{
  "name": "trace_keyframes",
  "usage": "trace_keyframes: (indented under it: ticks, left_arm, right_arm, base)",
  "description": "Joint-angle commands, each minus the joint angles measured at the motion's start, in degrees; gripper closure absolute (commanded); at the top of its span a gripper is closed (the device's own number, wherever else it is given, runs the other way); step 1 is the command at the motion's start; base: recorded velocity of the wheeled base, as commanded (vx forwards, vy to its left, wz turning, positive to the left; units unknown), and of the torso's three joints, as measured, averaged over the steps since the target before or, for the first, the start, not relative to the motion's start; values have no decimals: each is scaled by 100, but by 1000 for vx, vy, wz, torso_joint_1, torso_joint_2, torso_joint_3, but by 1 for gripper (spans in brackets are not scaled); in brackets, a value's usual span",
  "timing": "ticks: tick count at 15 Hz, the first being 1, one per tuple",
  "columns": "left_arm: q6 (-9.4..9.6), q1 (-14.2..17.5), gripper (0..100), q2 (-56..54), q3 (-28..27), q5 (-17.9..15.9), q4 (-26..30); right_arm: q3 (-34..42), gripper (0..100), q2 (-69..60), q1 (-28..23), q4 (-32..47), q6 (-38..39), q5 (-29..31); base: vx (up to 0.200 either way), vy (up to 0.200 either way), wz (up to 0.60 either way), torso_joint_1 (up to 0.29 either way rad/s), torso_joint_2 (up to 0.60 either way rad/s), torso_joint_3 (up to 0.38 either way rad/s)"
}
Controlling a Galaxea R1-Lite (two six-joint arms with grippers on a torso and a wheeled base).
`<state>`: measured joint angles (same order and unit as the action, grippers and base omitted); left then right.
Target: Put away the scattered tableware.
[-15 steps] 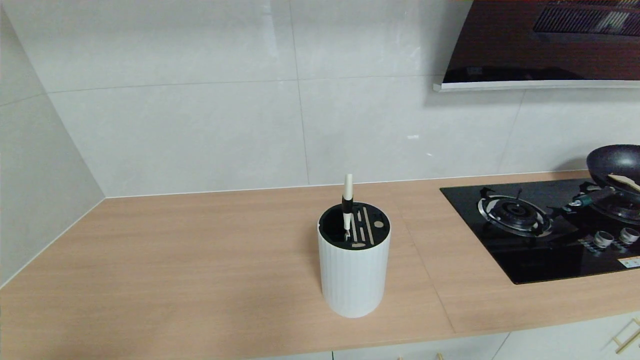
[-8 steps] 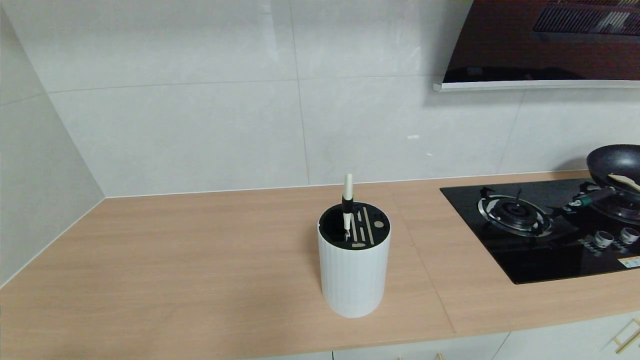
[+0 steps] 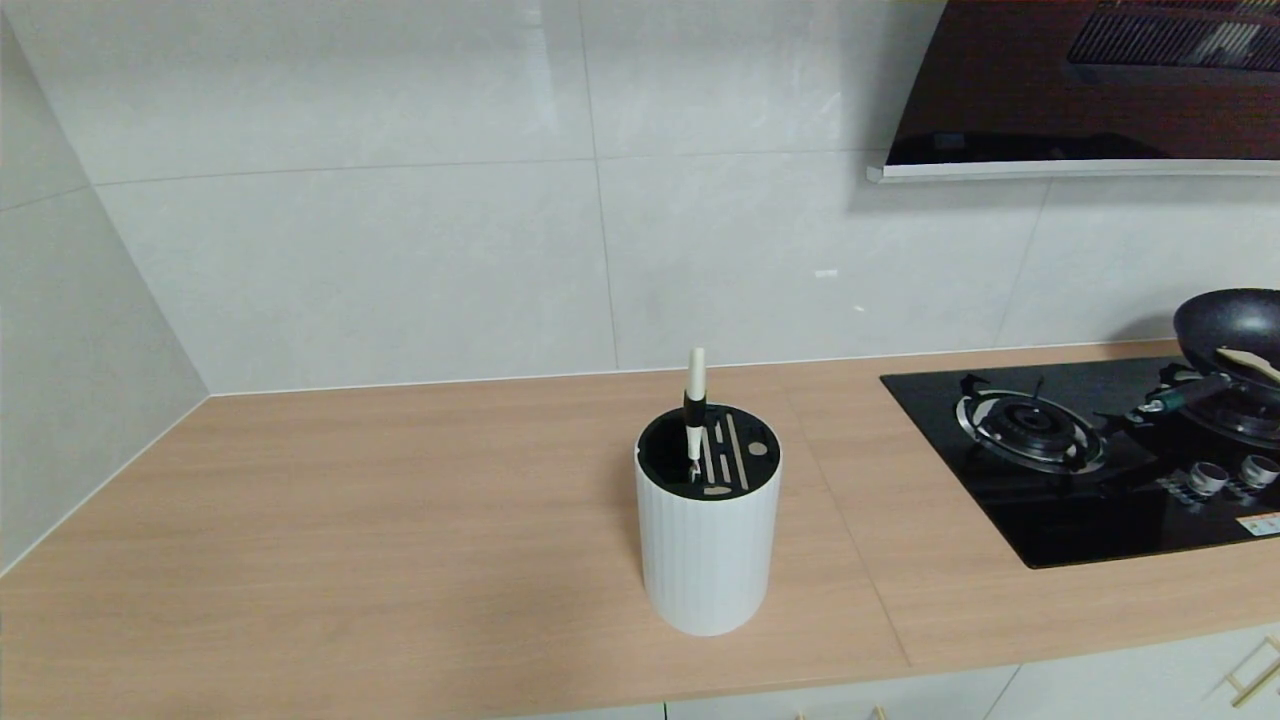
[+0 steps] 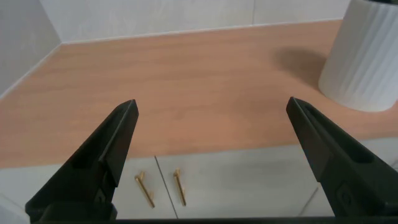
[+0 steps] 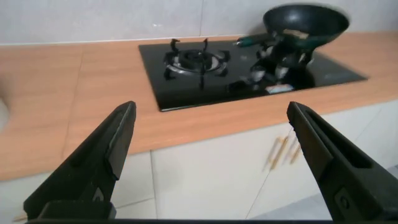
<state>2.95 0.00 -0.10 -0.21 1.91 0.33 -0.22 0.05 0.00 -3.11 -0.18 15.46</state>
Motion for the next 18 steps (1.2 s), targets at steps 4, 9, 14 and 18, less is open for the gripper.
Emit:
trace_keyframes:
  ticks: [4,9,14,18]
  left_arm:
    - [-357,0,0,10,12,11,-33]
    - [-357,0,0,10,12,11,-33]
    - [-357,0,0,10,12,11,-33]
    - [-357,0,0,10,12,11,-33]
  right_arm:
    - [13,0,4,9,82,194,-245]
    - [-4,0,4,9,100,-527,-1686]
    - [22,0,13,0,276,-52,-1141]
    - [13,0,4,9,311,62,-1484]
  base:
    - [0,0,0,0,0,0]
    - [0,0,0,0,0,0]
    - [0,0,0,0,0,0]
    - [0,0,0,0,0,0]
